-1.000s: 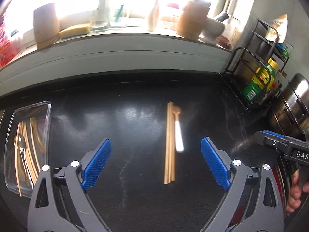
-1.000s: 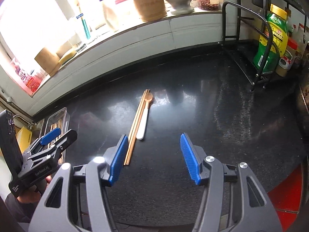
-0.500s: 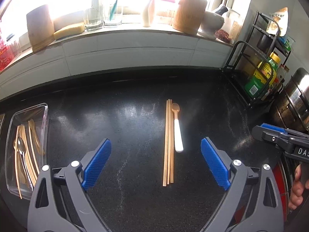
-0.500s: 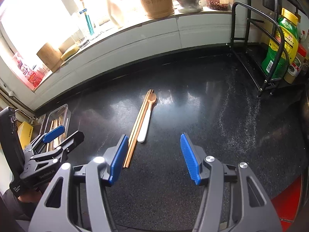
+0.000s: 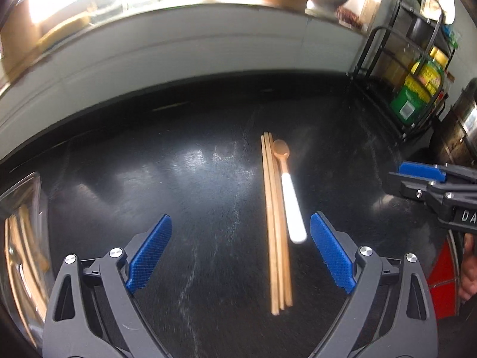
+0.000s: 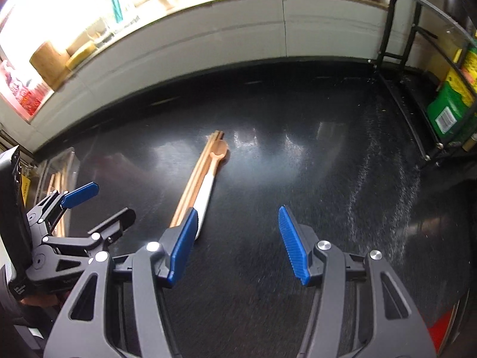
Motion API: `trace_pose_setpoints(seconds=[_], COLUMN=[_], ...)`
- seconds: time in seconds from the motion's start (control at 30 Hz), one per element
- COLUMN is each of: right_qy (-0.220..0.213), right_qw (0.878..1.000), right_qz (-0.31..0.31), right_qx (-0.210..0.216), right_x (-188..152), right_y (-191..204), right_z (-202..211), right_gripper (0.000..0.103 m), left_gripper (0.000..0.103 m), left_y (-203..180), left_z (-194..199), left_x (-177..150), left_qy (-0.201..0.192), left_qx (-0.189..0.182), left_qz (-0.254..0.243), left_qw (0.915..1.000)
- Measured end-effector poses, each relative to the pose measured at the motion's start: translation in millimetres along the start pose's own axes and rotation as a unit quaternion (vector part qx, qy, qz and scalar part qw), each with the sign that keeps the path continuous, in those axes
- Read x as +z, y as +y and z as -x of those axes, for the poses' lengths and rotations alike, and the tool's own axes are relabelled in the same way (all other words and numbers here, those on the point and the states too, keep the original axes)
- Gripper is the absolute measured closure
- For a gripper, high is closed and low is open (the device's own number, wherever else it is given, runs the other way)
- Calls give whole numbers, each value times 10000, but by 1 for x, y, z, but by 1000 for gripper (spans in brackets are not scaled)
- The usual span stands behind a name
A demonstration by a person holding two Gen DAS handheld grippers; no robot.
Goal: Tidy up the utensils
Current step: 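Move both open tools back over the remaining chopsticks and white-handled spoon, then close the left tool on a chopstick while the right tool grasps the white-handled spoon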
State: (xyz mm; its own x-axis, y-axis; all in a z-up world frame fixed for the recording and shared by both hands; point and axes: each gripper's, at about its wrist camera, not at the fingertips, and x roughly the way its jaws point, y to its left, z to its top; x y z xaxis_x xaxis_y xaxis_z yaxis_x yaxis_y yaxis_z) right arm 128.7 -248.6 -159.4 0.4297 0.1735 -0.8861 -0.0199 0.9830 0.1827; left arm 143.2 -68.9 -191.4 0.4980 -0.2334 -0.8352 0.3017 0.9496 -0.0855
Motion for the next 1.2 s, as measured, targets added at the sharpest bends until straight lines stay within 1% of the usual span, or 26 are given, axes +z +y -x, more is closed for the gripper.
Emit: trace_pose_setpoints(seconds=[0.1,0.2,0.3,0.4,0.5,0.8,0.87,0.93,1.03,1.2], right_qy=[171,347,487,633,736,839,853,869,917,969], right_qw=[9998,9993,9986,9978,9971,9957,9954,9950,9943,9933], right_qz=[25,91,132,126,151,370,418,485,534,631], right_qx=[-46,-115,-142,-142,-142,-111,-116,-109,-81,4], right_x=[11,19,24,29,33,42,42,41,39,35], right_y=[-2,-1,-2,-5,-4,10,13,16,21,34], right_z=[-23,-43,-60,-74,-86,-102,-103,-105,-108,-114], right_gripper=[48,48,48,48,48,48,48,48,48,48], left_gripper=[12,12,12,12,12,11,9,9,9,9], left_y=[3,6,7,6,3,17,12,8,3,7], left_z=[-26,-54,-75,-88,-93,-96,-98,-97,-92,-81], left_x=[4,6,7,8,10,14,12,11,2,-13], left_qy=[159,402,609,716,627,571,560,546,442,374], left_qx=[-6,-13,-103,-134,-63,136,253,246,248,261], left_qz=[-140,-235,-253,-292,-490,-571,-707,-686,-731,-703], left_qw=[9998,9989,9978,9969,9968,9966,9956,9958,9960,9965])
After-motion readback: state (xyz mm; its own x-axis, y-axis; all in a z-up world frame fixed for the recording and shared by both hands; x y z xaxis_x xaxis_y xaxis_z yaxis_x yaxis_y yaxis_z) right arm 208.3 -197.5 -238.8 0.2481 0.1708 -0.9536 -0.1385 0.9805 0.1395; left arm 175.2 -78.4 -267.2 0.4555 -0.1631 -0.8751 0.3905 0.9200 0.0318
